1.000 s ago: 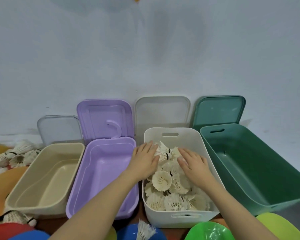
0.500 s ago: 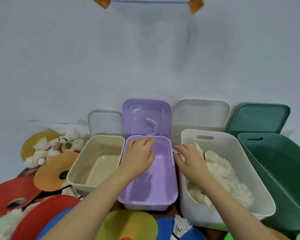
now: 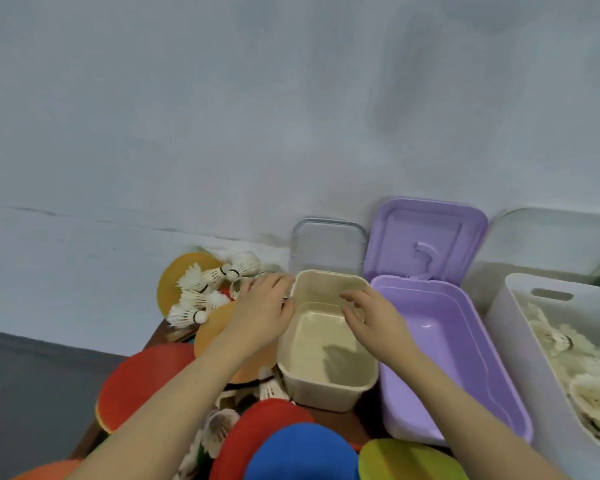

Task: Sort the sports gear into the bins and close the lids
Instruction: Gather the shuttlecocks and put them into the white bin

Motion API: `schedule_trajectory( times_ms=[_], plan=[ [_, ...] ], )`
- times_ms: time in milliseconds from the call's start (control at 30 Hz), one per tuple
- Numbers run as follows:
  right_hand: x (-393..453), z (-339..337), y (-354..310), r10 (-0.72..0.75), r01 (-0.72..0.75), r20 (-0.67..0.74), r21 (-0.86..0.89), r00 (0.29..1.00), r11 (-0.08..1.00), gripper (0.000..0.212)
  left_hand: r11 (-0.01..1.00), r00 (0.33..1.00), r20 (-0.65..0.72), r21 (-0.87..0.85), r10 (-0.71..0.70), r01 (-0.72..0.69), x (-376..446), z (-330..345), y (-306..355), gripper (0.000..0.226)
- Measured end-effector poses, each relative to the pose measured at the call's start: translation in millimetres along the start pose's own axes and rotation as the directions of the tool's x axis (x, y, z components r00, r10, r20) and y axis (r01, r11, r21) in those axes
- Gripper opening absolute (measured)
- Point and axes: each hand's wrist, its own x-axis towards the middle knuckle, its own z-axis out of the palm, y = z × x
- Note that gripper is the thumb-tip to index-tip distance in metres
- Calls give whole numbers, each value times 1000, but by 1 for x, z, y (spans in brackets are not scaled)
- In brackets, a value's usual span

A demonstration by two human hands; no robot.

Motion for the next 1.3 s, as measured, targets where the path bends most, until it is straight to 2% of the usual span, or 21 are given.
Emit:
schedule_trajectory(
  times_ms=[100, 233, 367, 567, 700, 800, 900, 1000, 1100, 1300],
  plan=[
    [25, 30, -28, -17, 17, 38, 7, 999, 1000, 26, 1000, 999, 22, -5, -27, 27, -1, -3, -53, 38],
    [52, 67, -56, -9, 6, 79, 39, 997, 999, 27, 994, 995, 50, -57, -87, 90, -2, -7, -117, 45],
    [80, 105, -69, -19, 22, 143, -21, 990, 1000, 29, 989, 982, 122, -26, -142, 146, -1, 3, -167, 40],
    [125, 156, -62, 47, 29, 334, -220, 941, 975, 41, 981, 938, 290, 12, -188, 193, -16, 34, -221, 84],
    [144, 179, -51, 97, 41, 366, -351, 925, 936, 42, 983, 927, 332, 1, -172, 182, -22, 51, -239, 91],
    [150, 188, -48, 104, 89, 392, -445, 914, 891, 38, 983, 931, 322, -15, -170, 185, -22, 62, -247, 84],
    [154, 192, -46, 103, 82, 371, -452, 923, 888, 30, 977, 936, 299, -41, -186, 207, -21, 69, -248, 74],
    [155, 192, -44, 121, 55, 355, -449, 927, 892, 23, 970, 954, 225, -91, -199, 224, -21, 70, -245, 56],
    [152, 190, -45, 97, 69, 351, -432, 931, 899, 20, 969, 973, 138, -142, -184, 203, -22, 65, -238, 59],
    [140, 170, -54, 15, 33, 156, -299, 988, 954, 15, 972, 983, 14, -149, -184, 184, -17, 46, -222, 52]
  ],
)
